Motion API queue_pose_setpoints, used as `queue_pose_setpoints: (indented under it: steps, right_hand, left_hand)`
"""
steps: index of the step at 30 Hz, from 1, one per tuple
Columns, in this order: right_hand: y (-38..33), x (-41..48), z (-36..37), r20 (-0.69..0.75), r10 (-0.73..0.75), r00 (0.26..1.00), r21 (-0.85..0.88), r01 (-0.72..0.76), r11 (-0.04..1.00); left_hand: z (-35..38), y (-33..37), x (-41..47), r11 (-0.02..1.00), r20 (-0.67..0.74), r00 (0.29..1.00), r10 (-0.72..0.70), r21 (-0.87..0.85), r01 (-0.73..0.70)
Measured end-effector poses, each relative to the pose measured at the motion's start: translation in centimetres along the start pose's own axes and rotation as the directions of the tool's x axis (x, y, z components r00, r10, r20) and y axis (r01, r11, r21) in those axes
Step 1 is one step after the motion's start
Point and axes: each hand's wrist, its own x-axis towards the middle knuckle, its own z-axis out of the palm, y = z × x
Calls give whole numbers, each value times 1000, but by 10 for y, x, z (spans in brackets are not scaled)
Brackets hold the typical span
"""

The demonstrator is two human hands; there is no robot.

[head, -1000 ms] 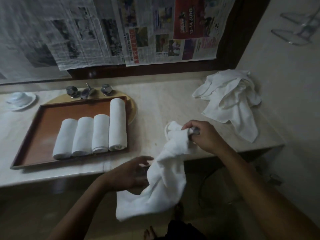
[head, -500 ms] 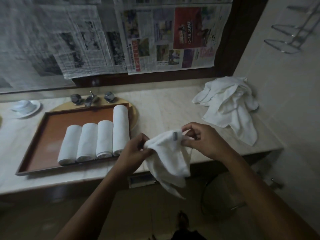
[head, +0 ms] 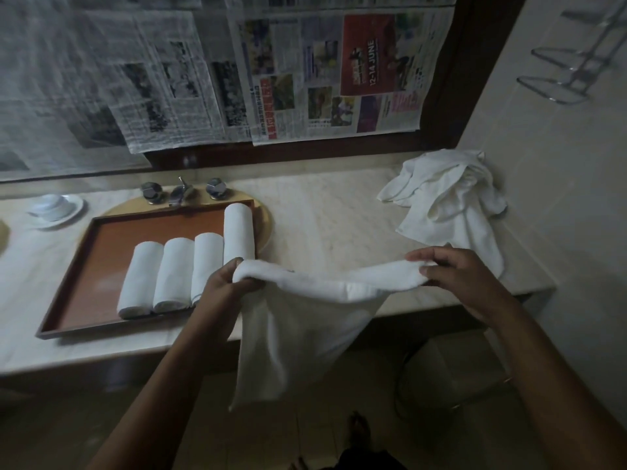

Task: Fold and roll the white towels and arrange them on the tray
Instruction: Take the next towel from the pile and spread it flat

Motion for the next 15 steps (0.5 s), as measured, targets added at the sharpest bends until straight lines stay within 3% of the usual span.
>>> queue_pose_setpoints:
  steps: [3, 5, 8, 11, 15]
  right_hand:
    - [4, -1, -11, 140, -54, 989, -78, 66, 995]
    - [10, 3, -13, 133, -65, 989, -269, 99, 958]
    - [26, 10, -8, 69, -181, 981, -624, 184, 759]
    - [48, 12, -14, 41, -201, 979, -678, 175, 714]
    - [65, 15, -38, 73, -134, 988, -656, 149, 740]
  left_hand:
    - [-5, -4, 2, 999, 53, 998, -41, 31, 40]
    - [-3, -8, 1, 995, 119, 988, -102, -1, 102]
    - [2, -18, -4, 987, 182, 970, -158, 5, 160]
    - [10, -36, -10, 978, 199, 961, -190, 122, 167]
    - [15, -54, -15, 957, 133, 949, -287, 10, 289]
